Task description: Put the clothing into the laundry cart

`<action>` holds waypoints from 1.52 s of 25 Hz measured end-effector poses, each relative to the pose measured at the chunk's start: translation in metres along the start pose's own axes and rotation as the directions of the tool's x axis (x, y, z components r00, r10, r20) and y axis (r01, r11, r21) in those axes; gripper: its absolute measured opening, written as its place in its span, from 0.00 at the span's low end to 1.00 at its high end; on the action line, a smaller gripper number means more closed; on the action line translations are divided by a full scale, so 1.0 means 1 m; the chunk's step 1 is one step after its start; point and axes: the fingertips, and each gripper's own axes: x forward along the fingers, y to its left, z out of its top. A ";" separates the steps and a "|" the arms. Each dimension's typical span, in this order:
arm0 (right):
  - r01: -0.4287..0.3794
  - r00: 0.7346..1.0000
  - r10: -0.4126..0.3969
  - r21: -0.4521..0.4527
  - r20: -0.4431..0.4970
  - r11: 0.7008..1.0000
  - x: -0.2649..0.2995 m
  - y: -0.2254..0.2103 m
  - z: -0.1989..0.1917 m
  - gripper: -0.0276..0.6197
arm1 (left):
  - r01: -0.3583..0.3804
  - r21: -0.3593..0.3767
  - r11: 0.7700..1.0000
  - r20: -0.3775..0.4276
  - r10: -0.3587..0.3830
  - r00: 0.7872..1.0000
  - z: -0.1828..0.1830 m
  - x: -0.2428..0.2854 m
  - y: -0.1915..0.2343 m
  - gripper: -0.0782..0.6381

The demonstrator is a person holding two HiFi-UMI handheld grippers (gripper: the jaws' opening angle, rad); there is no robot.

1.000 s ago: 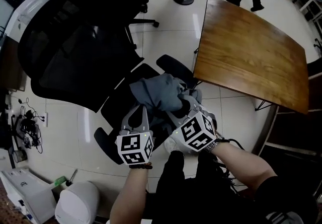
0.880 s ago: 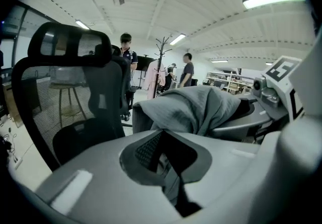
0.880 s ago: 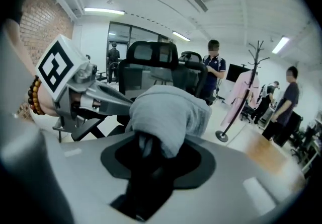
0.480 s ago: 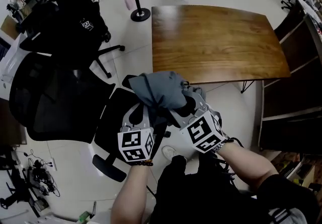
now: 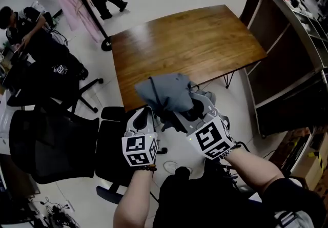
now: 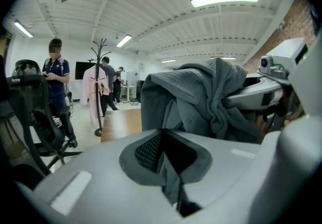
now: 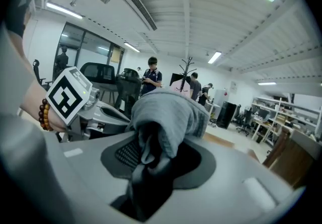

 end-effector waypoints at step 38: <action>0.840 0.542 -0.820 0.135 -0.183 0.525 -0.478 -0.342 -0.057 0.28 | 0.799 0.214 0.562 -0.055 -0.810 0.584 0.129 0.186 -0.579 0.11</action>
